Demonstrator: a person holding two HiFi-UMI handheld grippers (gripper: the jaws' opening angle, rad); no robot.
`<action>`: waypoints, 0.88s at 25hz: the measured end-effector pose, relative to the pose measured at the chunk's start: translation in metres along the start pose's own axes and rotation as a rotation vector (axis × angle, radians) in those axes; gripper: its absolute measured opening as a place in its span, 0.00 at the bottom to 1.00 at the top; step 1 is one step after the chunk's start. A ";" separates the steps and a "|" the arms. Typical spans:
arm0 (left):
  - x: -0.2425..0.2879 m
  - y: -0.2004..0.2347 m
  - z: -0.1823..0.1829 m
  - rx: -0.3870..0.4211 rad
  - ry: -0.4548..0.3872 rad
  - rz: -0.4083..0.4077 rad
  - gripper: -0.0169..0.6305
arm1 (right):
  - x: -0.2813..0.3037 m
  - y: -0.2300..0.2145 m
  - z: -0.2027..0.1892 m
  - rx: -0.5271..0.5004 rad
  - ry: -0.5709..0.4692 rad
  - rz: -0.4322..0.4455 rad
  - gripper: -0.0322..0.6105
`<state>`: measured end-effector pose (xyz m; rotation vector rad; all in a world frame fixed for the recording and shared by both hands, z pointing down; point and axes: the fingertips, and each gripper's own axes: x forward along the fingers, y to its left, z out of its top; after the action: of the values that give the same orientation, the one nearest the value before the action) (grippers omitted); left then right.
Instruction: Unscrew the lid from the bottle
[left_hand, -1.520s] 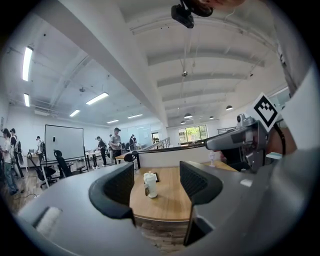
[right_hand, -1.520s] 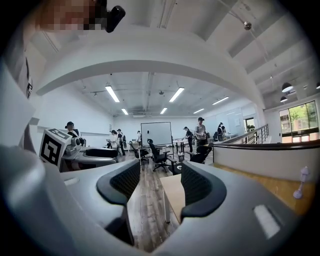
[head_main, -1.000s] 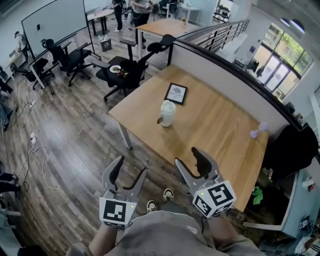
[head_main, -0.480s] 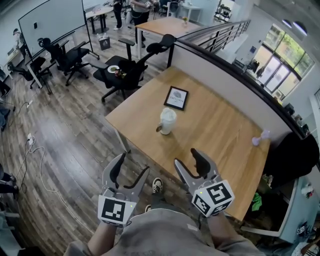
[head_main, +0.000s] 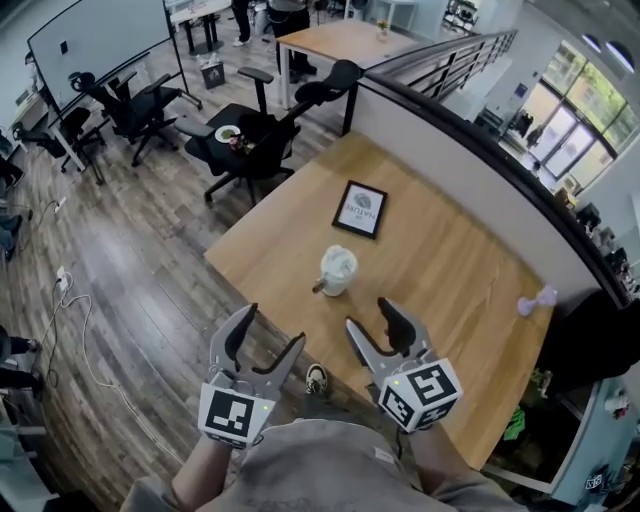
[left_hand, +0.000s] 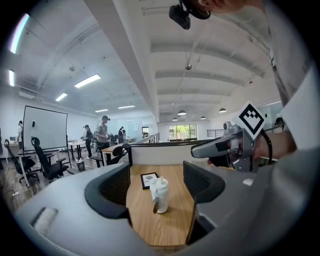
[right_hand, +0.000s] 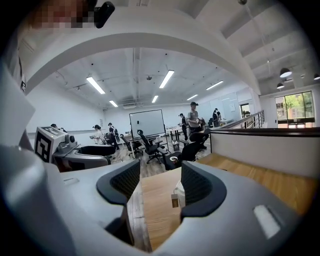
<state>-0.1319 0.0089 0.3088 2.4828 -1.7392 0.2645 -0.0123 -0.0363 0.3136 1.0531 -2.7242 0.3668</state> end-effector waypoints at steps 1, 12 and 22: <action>0.012 0.002 -0.002 0.002 0.012 -0.006 0.54 | 0.007 -0.007 -0.002 0.004 0.010 0.003 0.43; 0.141 0.002 -0.073 0.116 0.197 -0.168 0.62 | 0.088 -0.065 -0.034 -0.037 0.160 0.138 0.43; 0.202 -0.004 -0.166 0.166 0.397 -0.337 0.74 | 0.139 -0.083 -0.072 -0.069 0.245 0.167 0.57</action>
<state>-0.0748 -0.1463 0.5116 2.5518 -1.1703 0.8302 -0.0504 -0.1622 0.4327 0.7135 -2.5887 0.3962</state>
